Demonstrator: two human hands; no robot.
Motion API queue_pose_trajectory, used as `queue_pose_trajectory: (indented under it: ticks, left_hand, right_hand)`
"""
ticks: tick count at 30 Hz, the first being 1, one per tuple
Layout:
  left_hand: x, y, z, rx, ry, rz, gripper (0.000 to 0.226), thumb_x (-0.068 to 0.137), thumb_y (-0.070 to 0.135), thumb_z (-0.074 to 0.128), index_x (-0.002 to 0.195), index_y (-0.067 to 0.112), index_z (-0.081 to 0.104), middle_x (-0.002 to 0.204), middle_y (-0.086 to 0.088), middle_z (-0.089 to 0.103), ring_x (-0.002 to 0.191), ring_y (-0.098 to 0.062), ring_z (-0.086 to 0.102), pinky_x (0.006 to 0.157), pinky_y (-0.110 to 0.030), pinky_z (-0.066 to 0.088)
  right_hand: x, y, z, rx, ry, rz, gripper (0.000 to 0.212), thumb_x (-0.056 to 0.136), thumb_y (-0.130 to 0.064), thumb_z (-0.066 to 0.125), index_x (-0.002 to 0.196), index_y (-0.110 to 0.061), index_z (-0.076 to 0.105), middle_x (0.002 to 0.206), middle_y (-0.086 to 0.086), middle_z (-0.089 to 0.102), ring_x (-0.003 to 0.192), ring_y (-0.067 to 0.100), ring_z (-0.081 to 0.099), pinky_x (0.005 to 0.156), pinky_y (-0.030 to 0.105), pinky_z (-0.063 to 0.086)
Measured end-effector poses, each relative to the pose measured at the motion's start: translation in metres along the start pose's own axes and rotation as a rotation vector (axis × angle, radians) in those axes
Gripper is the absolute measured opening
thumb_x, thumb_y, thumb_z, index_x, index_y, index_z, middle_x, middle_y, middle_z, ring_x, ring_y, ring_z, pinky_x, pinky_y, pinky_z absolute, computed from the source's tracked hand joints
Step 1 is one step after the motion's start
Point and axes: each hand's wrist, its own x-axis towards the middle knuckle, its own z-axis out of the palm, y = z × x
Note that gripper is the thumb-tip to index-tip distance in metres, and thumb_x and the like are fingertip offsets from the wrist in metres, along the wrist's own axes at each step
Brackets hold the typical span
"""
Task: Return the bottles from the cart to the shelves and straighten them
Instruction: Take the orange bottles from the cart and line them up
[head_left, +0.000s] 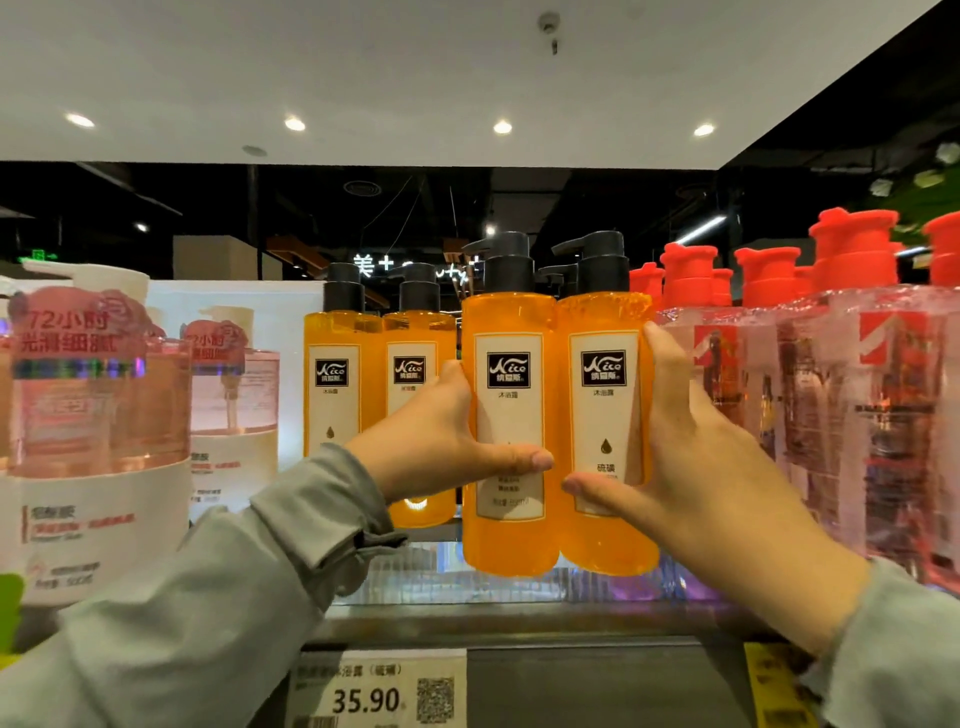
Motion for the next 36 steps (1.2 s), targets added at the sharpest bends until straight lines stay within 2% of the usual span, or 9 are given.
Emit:
queue_pose_trajectory:
  ticks: [5,10,13,18,20,23,25,28,36]
  left_hand:
    - [0.012,-0.005,0.007,0.007,0.053,-0.033,0.086,0.062,0.046,0.078,0.129,0.021,0.030,0.129,0.000,0.045,0.118,-0.019,0.048,0.096,-0.038,0.049]
    - [0.010,-0.010,0.013,-0.042,0.121,-0.008,0.108,0.038,0.062,0.069,0.132,0.027,0.031,0.130,0.004,0.047,0.119,-0.017,0.048,0.095,-0.042,0.051]
    - [0.007,-0.011,0.015,-0.041,0.163,0.016,0.114,0.034,0.067,0.065,0.135,0.028,0.028,0.131,0.006,0.046,0.119,-0.016,0.048,0.093,-0.041,0.052]
    - [0.005,-0.010,0.016,-0.012,0.182,0.035,0.108,0.038,0.067,0.062,0.133,0.027,0.029,0.125,0.010,0.046,0.115,-0.012,0.046,0.094,-0.037,0.052]
    - [0.005,-0.010,0.016,-0.015,0.192,0.039,0.102,0.042,0.063,0.064,0.132,0.027,0.030,0.120,0.012,0.045,0.112,-0.010,0.046,0.092,-0.033,0.052]
    - [0.004,-0.009,0.017,-0.006,0.193,0.043,0.101,0.041,0.066,0.062,0.129,0.028,0.031,0.123,0.010,0.047,0.113,-0.012,0.048,0.092,-0.037,0.053]
    - [0.004,-0.010,0.017,-0.002,0.192,0.042,0.103,0.039,0.069,0.060,0.129,0.028,0.032,0.125,0.008,0.048,0.114,-0.014,0.048,0.093,-0.039,0.052]
    - [0.003,-0.010,0.017,-0.005,0.190,0.034,0.103,0.041,0.067,0.061,0.131,0.025,0.032,0.126,0.006,0.047,0.116,-0.015,0.048,0.095,-0.040,0.051]
    - [0.001,-0.008,0.016,-0.022,0.179,0.017,0.110,0.035,0.071,0.058,0.132,0.026,0.032,0.129,0.003,0.048,0.118,-0.018,0.049,0.095,-0.043,0.050]
  right_hand:
    - [0.005,-0.001,0.004,-0.089,-0.025,0.032,0.098,0.072,-0.063,0.060,0.133,-0.027,-0.008,0.120,0.008,0.055,0.096,0.029,0.063,0.076,0.036,0.053]
    - [0.005,0.002,0.008,-0.052,-0.039,0.050,0.096,0.077,-0.059,0.060,0.133,-0.030,-0.012,0.121,0.006,0.056,0.099,0.027,0.063,0.080,0.039,0.055]
    - [0.004,0.004,0.008,0.005,-0.040,0.059,0.091,0.078,-0.055,0.062,0.132,-0.032,-0.008,0.124,0.003,0.057,0.100,0.024,0.063,0.080,0.035,0.054]
    - [0.004,0.009,0.001,0.123,-0.088,0.133,0.064,0.076,-0.051,0.066,0.103,-0.037,0.010,0.123,0.002,0.059,0.100,0.022,0.063,0.086,0.042,0.054]
    - [0.003,0.009,0.001,0.083,-0.129,0.159,0.055,0.077,-0.055,0.061,0.098,-0.032,0.015,0.120,0.001,0.059,0.099,0.023,0.064,0.081,0.038,0.056]
    - [0.002,0.007,0.003,0.038,-0.176,0.162,0.043,0.082,-0.055,0.054,0.095,-0.031,0.021,0.118,-0.001,0.060,0.100,0.024,0.062,0.081,0.036,0.056]
    - [0.002,0.009,0.003,0.034,-0.182,0.165,0.036,0.082,-0.056,0.053,0.089,-0.027,0.032,0.103,-0.003,0.062,0.092,0.022,0.063,0.077,0.035,0.056]
    - [0.003,0.014,0.000,0.050,-0.192,0.177,0.038,0.077,-0.060,0.051,0.072,-0.022,0.045,0.069,-0.004,0.057,0.064,0.011,0.056,0.060,0.024,0.046]
    - [0.000,0.010,-0.001,0.056,-0.234,0.201,0.036,0.087,-0.053,0.048,0.073,-0.021,0.046,0.070,-0.001,0.059,0.067,0.015,0.060,0.063,0.029,0.048]
